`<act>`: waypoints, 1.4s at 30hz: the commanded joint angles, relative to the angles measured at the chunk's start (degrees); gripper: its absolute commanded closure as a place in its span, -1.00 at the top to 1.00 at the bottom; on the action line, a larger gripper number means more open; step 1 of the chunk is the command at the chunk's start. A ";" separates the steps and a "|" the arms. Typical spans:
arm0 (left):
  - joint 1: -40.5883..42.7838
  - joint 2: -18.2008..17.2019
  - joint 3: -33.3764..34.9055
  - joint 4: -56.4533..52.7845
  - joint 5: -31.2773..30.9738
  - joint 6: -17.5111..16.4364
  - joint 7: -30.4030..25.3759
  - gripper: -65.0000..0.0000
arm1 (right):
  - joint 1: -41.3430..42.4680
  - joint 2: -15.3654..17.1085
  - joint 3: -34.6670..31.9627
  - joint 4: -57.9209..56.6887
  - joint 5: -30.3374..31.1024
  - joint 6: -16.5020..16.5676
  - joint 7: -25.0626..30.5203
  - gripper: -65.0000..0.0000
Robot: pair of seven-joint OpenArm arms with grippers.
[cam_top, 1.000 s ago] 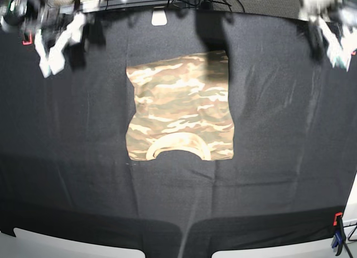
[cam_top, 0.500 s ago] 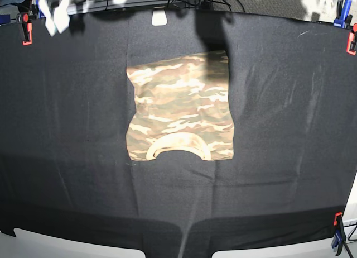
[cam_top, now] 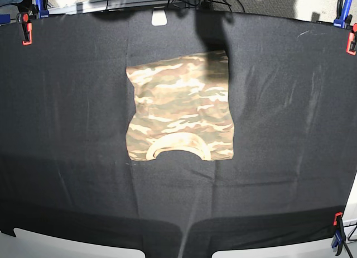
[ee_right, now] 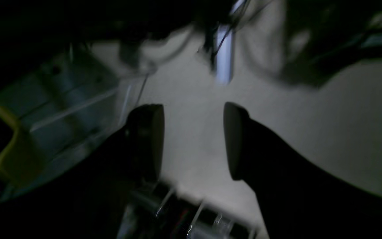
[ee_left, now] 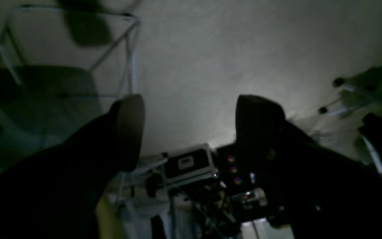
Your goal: Layout the t-shirt on the table in an organized manner, then fold the t-shirt properly
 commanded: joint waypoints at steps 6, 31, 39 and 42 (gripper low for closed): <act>-14.34 3.39 2.64 -21.55 4.48 0.17 -0.31 0.24 | 4.57 6.62 -11.28 -13.99 -8.28 0.25 5.64 -0.14; -43.47 12.94 2.64 -55.65 11.52 -3.19 -18.53 0.24 | 33.73 8.52 -51.23 -50.69 -31.87 -23.28 27.54 -0.14; -44.28 12.96 2.64 -55.67 11.89 -0.52 -19.04 0.24 | 34.99 5.07 -51.12 -50.71 -28.02 -25.49 34.23 -0.14; -44.15 12.96 2.64 -55.67 11.87 -0.37 -19.04 0.24 | 34.12 3.96 -51.12 -50.73 -27.98 -25.46 38.05 -0.14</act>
